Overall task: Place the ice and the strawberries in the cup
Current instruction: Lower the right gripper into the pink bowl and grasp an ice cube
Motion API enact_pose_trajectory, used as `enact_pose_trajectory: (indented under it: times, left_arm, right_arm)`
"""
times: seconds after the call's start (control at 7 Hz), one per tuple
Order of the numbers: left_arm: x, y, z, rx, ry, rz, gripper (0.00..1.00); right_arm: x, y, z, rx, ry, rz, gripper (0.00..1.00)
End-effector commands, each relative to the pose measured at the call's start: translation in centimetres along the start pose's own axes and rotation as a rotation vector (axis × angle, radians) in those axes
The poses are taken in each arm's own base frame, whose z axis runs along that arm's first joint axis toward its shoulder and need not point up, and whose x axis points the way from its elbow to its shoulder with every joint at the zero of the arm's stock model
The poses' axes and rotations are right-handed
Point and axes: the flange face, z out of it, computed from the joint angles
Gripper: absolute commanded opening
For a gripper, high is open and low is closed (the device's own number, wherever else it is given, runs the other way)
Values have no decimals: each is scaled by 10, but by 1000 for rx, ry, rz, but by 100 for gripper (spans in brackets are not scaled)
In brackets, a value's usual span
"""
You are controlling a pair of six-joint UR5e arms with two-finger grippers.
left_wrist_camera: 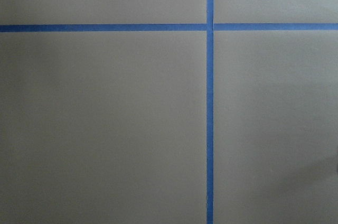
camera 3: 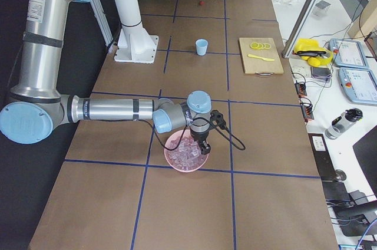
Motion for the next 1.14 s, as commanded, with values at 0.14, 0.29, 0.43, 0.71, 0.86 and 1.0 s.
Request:
enact_pose_trajectory:
  times: [0.14, 0.29, 0.43, 0.71, 0.86, 1.0]
  left_arm:
    - [1, 0, -1, 2, 0, 2, 100]
    - [3, 0, -3, 5, -1, 5, 100]
    - [4, -1, -4, 7, -1, 6, 100]
    - [5, -1, -5, 9, -1, 8, 100]
    - [5, -1, -5, 9, -1, 8, 100]
    - [5, -1, -5, 9, -1, 8, 100]
  right_arm:
    - [-1, 3, 18, -40, 18, -12, 68]
    - [-1, 3, 18, -41, 18, -15, 65]
    - [-2, 3, 18, -43, 17, -16, 64]
    - [-4, 4, 22, -56, 14, -20, 63]
    - [-4, 7, 23, -60, 13, -17, 63]
    - [-4, 7, 24, -60, 13, -17, 62]
